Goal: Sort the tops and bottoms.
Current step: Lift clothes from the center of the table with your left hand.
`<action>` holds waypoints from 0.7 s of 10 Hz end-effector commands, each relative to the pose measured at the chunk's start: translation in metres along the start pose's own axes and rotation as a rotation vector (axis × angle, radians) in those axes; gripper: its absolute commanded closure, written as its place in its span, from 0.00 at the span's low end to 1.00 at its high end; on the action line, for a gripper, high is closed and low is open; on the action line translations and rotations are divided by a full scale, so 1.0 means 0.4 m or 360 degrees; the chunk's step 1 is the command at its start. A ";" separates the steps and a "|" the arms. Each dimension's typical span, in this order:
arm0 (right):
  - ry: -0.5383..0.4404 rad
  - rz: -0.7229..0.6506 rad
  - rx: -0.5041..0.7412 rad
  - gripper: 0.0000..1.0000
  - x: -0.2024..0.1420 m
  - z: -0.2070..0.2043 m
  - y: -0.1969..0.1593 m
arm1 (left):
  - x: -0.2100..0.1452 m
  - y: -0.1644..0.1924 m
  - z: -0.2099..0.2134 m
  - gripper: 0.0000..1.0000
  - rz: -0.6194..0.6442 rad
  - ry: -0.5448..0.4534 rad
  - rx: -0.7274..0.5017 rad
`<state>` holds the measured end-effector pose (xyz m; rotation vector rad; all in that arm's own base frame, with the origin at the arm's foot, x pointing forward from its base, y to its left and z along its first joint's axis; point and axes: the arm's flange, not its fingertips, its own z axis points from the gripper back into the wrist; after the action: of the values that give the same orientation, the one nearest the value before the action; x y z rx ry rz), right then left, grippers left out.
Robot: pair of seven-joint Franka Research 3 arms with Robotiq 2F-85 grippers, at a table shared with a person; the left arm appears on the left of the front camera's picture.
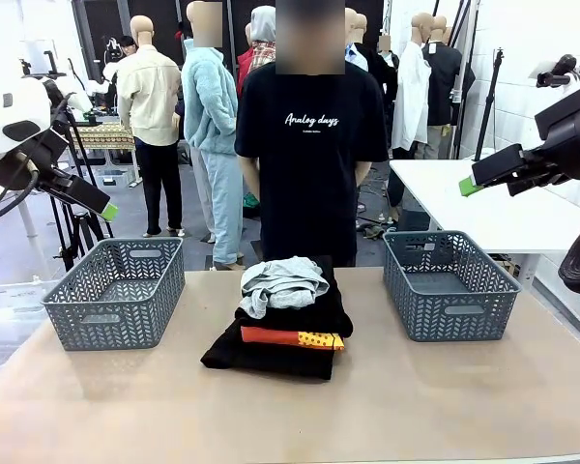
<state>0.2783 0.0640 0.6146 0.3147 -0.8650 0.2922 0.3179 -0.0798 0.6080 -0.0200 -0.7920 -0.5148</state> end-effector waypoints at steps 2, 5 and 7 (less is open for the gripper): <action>0.0009 0.0001 0.0013 0.00 0.000 -0.001 -0.001 | 0.083 -0.031 -0.206 0.00 0.0135 0.0111 -0.0008; 0.0009 0.0001 0.0013 0.00 0.000 -0.001 -0.001 | 0.180 -0.126 -0.361 0.00 0.0096 0.0254 -0.0079; 0.0009 0.0001 0.0013 0.00 0.000 -0.001 -0.001 | 0.247 -0.156 -0.392 0.00 0.0051 0.0247 -0.0074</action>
<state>0.2782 0.0644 0.6146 0.3133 -0.8649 0.2928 0.4465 -0.2088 0.5376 -0.0610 -0.6207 -0.5161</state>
